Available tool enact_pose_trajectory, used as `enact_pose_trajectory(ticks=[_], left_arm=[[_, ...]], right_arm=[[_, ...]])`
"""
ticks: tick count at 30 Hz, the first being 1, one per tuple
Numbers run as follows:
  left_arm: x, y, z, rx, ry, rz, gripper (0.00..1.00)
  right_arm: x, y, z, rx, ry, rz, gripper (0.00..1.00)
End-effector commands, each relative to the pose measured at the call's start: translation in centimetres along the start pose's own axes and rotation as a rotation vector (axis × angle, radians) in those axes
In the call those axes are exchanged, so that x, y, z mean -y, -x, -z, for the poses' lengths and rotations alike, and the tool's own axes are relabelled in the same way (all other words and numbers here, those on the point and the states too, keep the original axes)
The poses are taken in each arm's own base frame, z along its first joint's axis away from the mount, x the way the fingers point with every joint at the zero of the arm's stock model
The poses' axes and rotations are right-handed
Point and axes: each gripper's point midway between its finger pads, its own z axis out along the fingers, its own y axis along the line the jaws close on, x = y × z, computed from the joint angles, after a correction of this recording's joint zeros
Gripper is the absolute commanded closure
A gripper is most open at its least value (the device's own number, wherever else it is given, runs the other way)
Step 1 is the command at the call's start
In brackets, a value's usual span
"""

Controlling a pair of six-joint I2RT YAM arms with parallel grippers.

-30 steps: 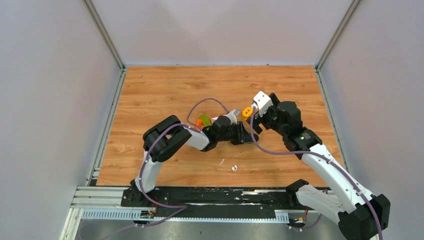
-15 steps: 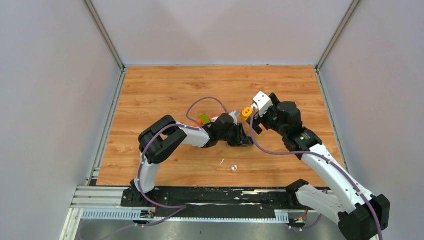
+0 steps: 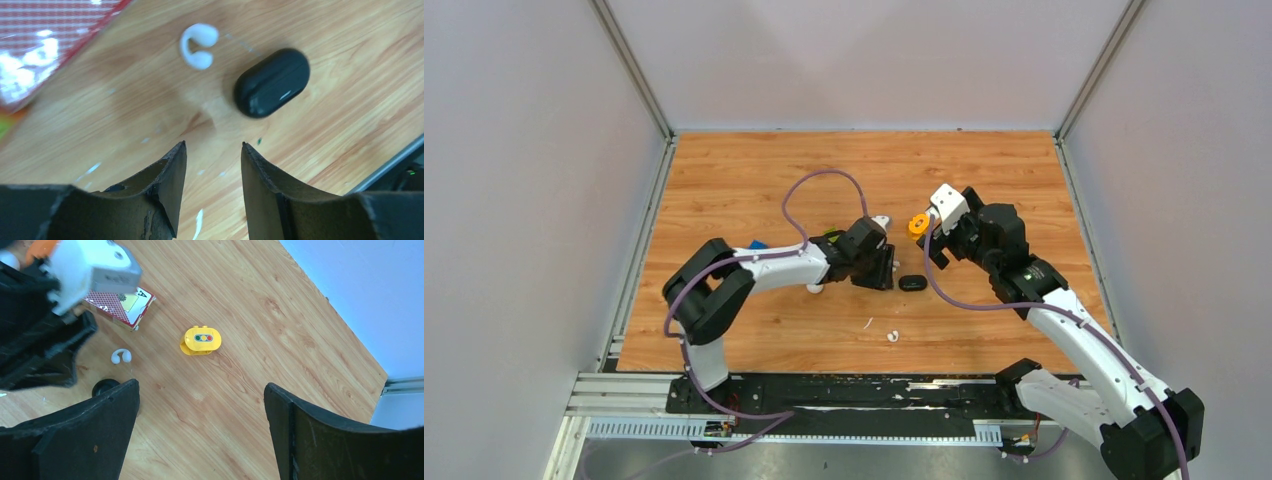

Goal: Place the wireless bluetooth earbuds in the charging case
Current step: Place the charging case with the earbuds at the center of the board, then move the charging case to the center of the board.

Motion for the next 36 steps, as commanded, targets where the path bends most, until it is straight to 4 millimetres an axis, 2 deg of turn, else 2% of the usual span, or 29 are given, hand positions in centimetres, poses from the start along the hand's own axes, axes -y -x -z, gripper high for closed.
enact_pose_trajectory(ticks=[1,4,9,13,17,20,23,26,29,36], left_arm=[[-2.9,1.9,6.5,0.105,0.169,-0.140,0.48],[-4.8,1.4,10.3,0.213,0.207,-0.158,0.48],[-8.3,0.7,16.4,0.413,0.274,-0.183,0.48],[-11.3,0.2,20.5,0.620,0.310,-0.099,0.48],[-14.6,0.0,22.2,0.720,0.441,-0.028,0.44],[-15.8,0.5,21.2,0.699,0.535,-0.037,0.41],[-16.2,1.1,18.7,0.610,0.605,-0.050,0.39],[-15.0,1.8,15.9,0.560,0.563,-0.046,0.36],[-14.0,2.5,14.1,0.569,0.507,-0.021,0.35],[-13.8,2.3,10.2,0.477,0.508,-0.023,0.34]], right_arm=[[0.2,0.7,0.1,0.041,-0.004,0.004,0.06],[-2.0,1.0,-0.1,0.070,0.119,0.020,0.05],[-7.9,2.1,0.2,0.155,0.458,0.030,0.08],[-10.8,2.9,-0.6,0.153,0.624,0.041,0.16],[-12.5,3.7,-2.3,0.101,0.711,0.043,0.29],[-13.4,3.9,-3.4,0.063,0.734,0.035,0.33],[-13.3,3.0,-4.0,0.030,0.698,0.061,0.33],[-13.0,2.6,-3.7,0.037,0.669,0.073,0.33],[-12.9,2.3,-3.2,0.045,0.655,0.081,0.32],[-12.6,2.3,-2.4,0.063,0.635,0.097,0.31]])
